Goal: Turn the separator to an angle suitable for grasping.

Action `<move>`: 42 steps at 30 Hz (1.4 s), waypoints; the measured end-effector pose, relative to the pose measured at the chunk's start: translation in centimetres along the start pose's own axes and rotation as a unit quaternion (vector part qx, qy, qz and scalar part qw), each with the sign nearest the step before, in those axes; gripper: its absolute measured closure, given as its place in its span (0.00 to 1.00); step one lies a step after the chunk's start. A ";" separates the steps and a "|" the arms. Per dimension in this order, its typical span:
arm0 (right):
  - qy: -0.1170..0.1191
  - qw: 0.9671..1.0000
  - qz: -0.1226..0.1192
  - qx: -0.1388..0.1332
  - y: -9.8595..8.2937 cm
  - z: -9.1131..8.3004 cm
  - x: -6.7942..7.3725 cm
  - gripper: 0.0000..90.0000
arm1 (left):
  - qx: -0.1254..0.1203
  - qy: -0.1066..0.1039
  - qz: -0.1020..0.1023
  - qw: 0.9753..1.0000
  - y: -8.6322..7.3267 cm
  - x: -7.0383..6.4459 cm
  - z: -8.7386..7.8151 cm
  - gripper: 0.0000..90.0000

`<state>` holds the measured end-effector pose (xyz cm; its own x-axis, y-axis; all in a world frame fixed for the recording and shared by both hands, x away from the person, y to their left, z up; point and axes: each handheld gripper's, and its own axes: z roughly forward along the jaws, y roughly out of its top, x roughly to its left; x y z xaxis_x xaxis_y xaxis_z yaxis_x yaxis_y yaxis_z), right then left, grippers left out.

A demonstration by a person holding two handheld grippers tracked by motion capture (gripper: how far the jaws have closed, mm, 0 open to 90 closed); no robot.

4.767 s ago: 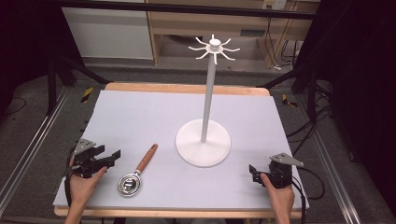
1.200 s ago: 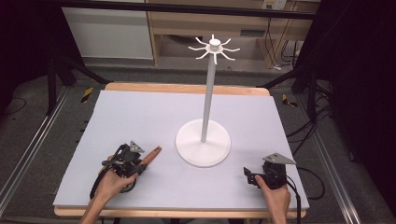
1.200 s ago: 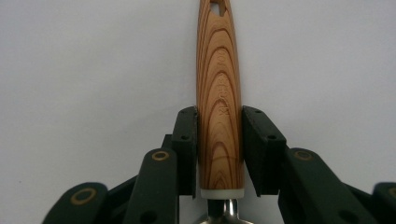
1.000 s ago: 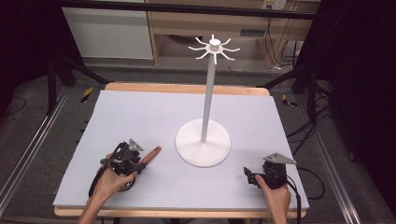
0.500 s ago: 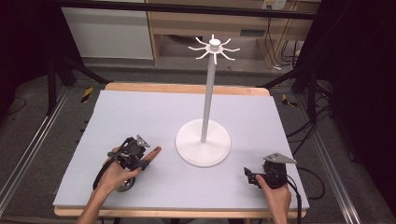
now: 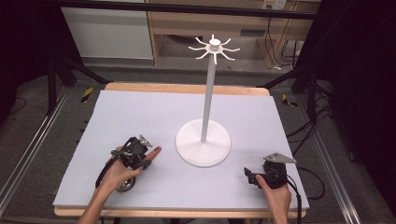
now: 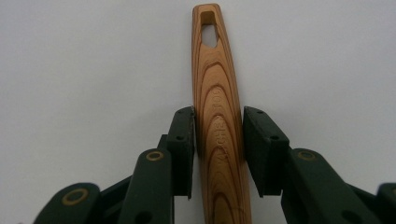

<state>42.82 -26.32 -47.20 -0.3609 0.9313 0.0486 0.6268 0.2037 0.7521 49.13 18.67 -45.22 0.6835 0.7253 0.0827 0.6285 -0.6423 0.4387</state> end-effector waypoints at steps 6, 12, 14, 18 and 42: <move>0.000 1.000 -0.003 0.003 0.0 0.1 0.0 0.08 | 0.005 0.000 -0.005 1.000 0.1 0.0 0.1 0.71; 0.001 1.000 -0.003 0.004 0.0 0.2 0.0 0.08 | 0.015 -0.004 -0.010 1.000 0.3 0.1 0.2 0.72; 0.001 1.000 -0.002 0.005 0.0 0.2 0.0 0.08 | 0.018 -0.005 -0.013 1.000 0.4 0.0 0.2 0.73; 0.003 1.000 -0.003 0.006 0.0 0.2 0.0 0.08 | 0.026 -0.005 -0.015 1.000 0.6 0.1 0.1 0.75; 0.006 1.000 0.001 0.007 -0.1 0.1 -0.2 0.08 | -0.032 -0.020 -0.025 0.999 -0.3 0.5 -2.7 0.75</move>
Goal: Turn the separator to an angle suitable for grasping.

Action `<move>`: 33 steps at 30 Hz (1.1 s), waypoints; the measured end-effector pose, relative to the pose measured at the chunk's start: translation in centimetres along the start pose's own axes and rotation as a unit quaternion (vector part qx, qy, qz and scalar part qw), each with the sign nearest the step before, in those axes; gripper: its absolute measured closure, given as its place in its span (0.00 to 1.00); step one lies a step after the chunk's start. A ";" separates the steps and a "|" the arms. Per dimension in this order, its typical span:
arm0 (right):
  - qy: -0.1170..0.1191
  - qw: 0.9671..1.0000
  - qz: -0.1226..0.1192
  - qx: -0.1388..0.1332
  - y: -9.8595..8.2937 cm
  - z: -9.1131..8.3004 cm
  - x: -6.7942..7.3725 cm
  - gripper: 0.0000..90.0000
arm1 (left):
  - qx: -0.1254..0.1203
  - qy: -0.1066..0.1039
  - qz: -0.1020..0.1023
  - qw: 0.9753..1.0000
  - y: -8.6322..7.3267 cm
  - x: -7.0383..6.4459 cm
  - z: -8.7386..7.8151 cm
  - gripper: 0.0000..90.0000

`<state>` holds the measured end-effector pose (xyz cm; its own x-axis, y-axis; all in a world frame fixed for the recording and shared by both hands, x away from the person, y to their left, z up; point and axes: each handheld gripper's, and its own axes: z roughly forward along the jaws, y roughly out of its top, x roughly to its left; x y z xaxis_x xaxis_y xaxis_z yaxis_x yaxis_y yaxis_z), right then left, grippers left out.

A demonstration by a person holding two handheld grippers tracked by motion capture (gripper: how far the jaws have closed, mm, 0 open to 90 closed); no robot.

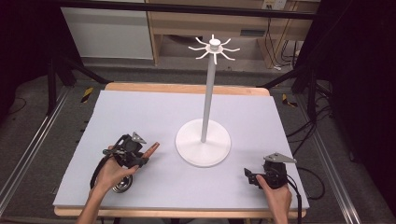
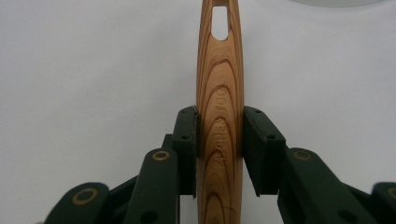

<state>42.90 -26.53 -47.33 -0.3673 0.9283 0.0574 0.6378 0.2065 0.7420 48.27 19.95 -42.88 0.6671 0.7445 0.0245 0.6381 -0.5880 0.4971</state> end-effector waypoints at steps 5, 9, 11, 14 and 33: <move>0.000 1.000 -0.001 -0.001 0.0 0.0 0.0 0.08 | -0.020 -0.003 -0.003 1.000 -0.1 -0.1 -0.8 0.75; 0.000 1.000 -0.001 -0.001 0.0 0.0 0.0 0.08 | -0.038 -0.001 -0.006 0.999 -0.2 -0.2 -1.5 0.75; 0.000 1.000 -0.001 -0.002 0.0 0.0 0.0 0.08 | -0.050 0.000 -0.006 0.999 -0.2 -0.2 -2.0 0.75; -0.001 1.000 0.000 -0.002 0.0 -0.1 0.0 0.08 | -0.065 -0.002 -0.009 0.998 -0.3 -0.3 -2.8 0.75; 0.001 1.000 0.004 -0.003 0.0 -0.1 0.0 0.08 | -0.196 0.015 -0.038 0.980 -0.9 -0.6 -5.8 0.75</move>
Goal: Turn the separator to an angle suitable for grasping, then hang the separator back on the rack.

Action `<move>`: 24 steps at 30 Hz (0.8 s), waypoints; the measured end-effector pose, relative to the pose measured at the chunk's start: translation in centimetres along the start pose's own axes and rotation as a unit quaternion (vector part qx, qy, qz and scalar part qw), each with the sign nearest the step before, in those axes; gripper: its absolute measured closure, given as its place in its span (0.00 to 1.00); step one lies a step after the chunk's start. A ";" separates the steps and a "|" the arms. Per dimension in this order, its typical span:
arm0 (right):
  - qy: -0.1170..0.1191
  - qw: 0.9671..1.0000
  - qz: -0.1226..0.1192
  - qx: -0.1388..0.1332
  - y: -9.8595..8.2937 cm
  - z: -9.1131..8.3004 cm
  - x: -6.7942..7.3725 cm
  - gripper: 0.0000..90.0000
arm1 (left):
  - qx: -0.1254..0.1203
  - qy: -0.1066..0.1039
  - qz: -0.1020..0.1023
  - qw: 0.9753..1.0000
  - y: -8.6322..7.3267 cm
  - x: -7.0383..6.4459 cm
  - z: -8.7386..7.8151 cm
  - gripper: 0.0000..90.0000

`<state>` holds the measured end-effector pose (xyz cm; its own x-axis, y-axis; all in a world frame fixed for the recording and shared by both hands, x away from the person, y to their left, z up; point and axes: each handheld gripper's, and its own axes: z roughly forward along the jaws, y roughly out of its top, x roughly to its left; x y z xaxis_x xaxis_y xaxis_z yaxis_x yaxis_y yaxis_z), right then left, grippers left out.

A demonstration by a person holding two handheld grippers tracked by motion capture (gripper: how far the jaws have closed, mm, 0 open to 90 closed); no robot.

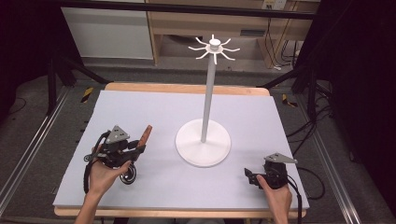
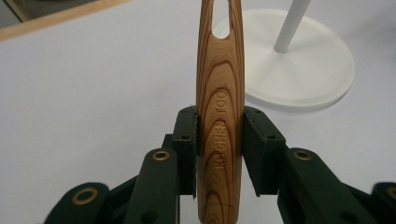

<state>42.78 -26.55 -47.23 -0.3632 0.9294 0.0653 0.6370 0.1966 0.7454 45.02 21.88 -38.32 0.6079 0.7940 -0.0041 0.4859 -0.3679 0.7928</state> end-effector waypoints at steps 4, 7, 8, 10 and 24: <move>0.000 1.000 -0.001 0.000 0.0 0.0 0.0 0.08 | -0.033 0.004 -0.005 0.999 0.1 -0.2 -0.8 0.75; 0.000 1.000 0.000 0.000 0.0 0.0 0.0 0.08 | -0.053 0.005 -0.009 0.999 0.3 -0.4 -1.4 0.75; 0.000 1.000 0.000 0.000 0.0 0.0 -0.1 0.08 | -0.067 0.001 -0.014 0.998 0.4 -0.6 -1.8 0.75; -0.001 1.000 -0.002 0.001 0.0 0.0 -0.1 0.08 | -0.076 -0.002 -0.018 0.997 0.5 -0.7 -2.1 0.75; 0.000 1.000 -0.001 0.000 0.0 0.1 -0.1 0.08 | -0.165 -0.007 -0.009 0.986 1.9 -2.3 -5.1 0.75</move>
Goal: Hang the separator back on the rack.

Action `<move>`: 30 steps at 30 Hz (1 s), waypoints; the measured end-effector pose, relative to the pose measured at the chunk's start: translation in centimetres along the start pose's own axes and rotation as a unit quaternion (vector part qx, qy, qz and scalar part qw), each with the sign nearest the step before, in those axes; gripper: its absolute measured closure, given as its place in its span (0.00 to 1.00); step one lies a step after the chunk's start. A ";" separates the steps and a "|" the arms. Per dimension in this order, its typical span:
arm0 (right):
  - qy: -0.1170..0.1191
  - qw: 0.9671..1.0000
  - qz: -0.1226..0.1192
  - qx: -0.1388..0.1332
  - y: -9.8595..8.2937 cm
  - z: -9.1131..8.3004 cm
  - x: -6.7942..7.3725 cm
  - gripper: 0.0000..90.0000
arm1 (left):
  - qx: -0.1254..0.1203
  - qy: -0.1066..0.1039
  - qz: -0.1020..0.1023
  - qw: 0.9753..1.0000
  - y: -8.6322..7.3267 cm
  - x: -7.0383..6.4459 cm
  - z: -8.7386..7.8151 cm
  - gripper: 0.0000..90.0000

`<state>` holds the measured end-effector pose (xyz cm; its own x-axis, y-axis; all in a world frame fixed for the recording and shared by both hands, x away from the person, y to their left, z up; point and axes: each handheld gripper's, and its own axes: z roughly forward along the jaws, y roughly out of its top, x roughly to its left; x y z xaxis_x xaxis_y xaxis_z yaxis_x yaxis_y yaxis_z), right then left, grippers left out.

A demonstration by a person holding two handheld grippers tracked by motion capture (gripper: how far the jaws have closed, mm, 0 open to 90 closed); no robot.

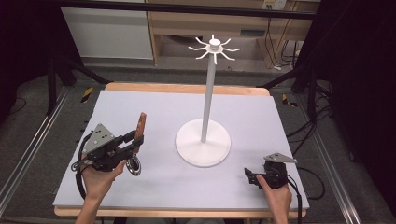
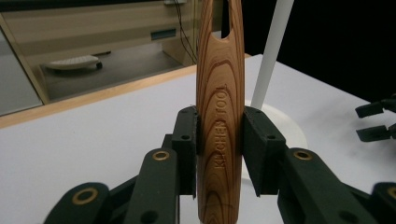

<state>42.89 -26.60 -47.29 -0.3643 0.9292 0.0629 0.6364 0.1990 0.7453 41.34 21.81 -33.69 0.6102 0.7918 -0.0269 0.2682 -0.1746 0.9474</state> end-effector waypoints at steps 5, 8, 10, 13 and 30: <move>-0.001 1.000 0.000 0.000 0.0 0.0 0.0 0.08 | -0.011 -0.004 -0.002 1.000 0.6 0.0 0.0 0.75; 0.000 1.000 0.000 -0.001 0.0 0.0 -0.1 0.08 | -0.018 -0.006 -0.002 1.000 1.1 -0.1 0.0 0.75; -0.004 1.000 0.005 -0.003 0.0 -0.1 0.0 0.08 | -0.025 -0.008 -0.004 1.000 1.4 -0.2 0.1 0.75; -0.002 1.000 0.003 -0.004 -0.1 -0.1 0.0 0.08 | -0.027 -0.012 -0.007 1.000 2.0 -0.2 0.5 0.75; -0.008 1.000 0.004 -0.013 0.0 -0.2 0.0 0.08 | -0.054 -0.016 -0.005 0.998 5.4 -0.9 0.6 0.75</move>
<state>42.79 -26.69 -47.21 -0.3490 0.9353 0.0584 0.6207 0.1840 0.7621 42.69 19.85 -28.73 0.6314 0.7741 -0.0459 0.1948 -0.1010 0.9756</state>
